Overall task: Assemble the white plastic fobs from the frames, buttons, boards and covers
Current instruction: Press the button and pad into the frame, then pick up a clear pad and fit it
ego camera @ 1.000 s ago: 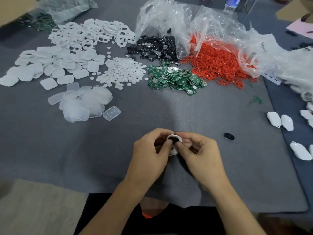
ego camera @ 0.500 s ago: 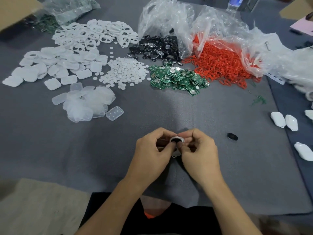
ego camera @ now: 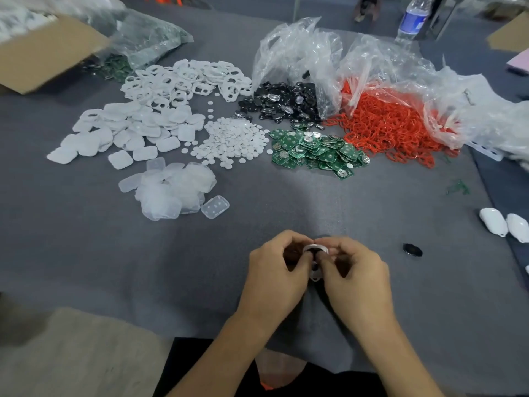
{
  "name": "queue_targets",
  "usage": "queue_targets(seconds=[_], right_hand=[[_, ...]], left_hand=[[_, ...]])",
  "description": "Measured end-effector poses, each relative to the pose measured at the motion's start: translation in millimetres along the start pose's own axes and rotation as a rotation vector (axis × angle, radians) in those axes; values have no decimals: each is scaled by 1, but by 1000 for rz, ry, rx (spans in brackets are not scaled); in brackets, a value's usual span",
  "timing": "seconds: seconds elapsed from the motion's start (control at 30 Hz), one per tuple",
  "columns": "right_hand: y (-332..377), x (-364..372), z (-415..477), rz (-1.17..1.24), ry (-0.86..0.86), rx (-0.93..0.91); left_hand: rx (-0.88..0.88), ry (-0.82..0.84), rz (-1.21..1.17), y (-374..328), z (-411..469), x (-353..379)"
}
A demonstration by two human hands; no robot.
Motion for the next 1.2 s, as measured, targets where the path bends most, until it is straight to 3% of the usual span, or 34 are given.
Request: queue_targets(seconds=[0.43,0.6,0.73,0.83,0.93,1.07,1.2], right_hand=[[1,-1,-1,-42,-40,85],[5,-2,6,-162,-70,7],[20,1,14,-349,-100,-128],[51,16,29,-316,-108,-219],[93,63,56,-284,-10,-289],[137,132,103,-294,130,-261],[139,164,123,-329,171,-230]], left_hand=[[-51,0,51,-13,6,-2],[131,100,305,-19,11,-2],[122,15,295,-12,24,-16],[111,-83,344,-3,45,-41],[107,-124,562,4,79,-67],[-46,-139,934,28,127,-99],[-101,-107,1064,56,140,-108]])
Point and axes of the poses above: each hand's wrist, its own z-axis towards the middle knuckle, its own x-axis out of the palm, y = z × x, the point moved 4 cm from there along z, towards the middle knuckle, and after that the axes turned 14 degrees about x, right-handed, at the moved point
